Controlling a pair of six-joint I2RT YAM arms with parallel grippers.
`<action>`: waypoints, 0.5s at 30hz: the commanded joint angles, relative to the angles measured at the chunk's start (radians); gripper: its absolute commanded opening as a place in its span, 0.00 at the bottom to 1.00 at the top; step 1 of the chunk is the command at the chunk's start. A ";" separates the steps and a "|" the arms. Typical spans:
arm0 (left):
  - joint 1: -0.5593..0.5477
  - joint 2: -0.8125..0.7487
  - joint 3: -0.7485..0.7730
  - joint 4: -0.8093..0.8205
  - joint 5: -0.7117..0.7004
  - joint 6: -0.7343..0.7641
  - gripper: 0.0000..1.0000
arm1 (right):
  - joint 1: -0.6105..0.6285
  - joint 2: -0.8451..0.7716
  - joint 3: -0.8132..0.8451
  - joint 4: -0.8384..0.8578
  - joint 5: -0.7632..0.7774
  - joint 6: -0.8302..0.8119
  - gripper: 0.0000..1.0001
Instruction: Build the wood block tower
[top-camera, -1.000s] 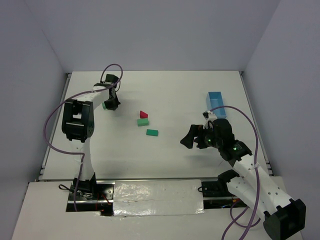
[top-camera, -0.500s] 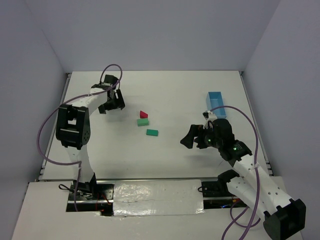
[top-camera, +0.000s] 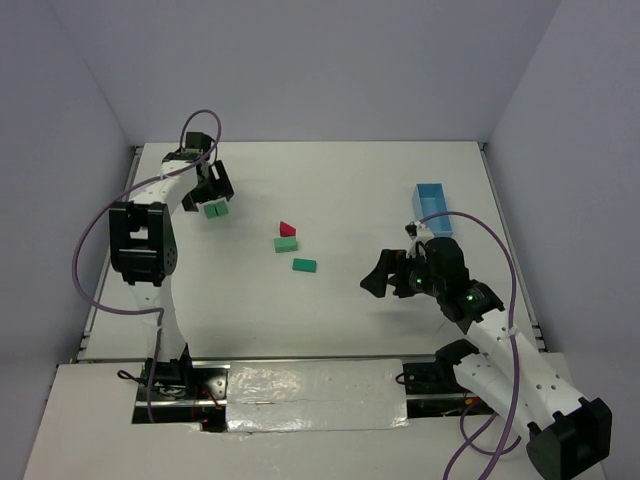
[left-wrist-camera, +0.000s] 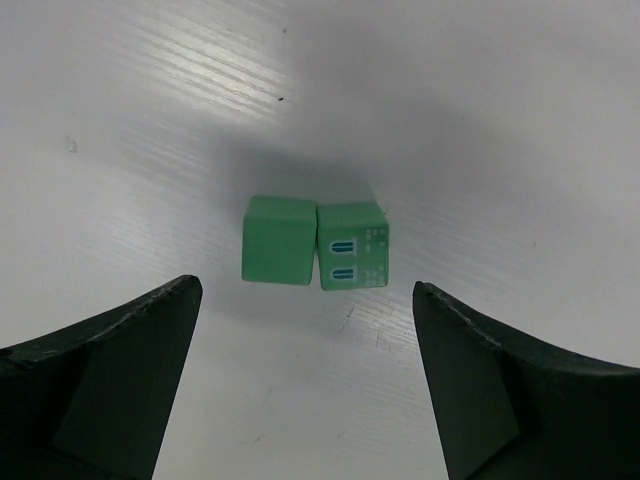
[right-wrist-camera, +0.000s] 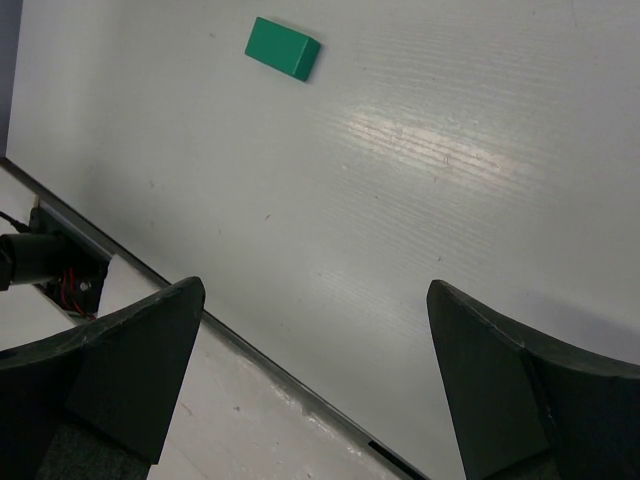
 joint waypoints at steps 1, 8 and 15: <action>-0.005 0.033 0.069 -0.051 0.041 0.048 1.00 | 0.007 -0.007 -0.006 0.036 -0.014 -0.016 1.00; 0.009 0.109 0.135 -0.086 0.046 0.051 1.00 | 0.005 -0.006 -0.005 0.034 -0.017 -0.016 1.00; 0.012 0.120 0.126 -0.088 0.027 0.048 0.99 | 0.005 0.004 -0.003 0.037 -0.017 -0.016 1.00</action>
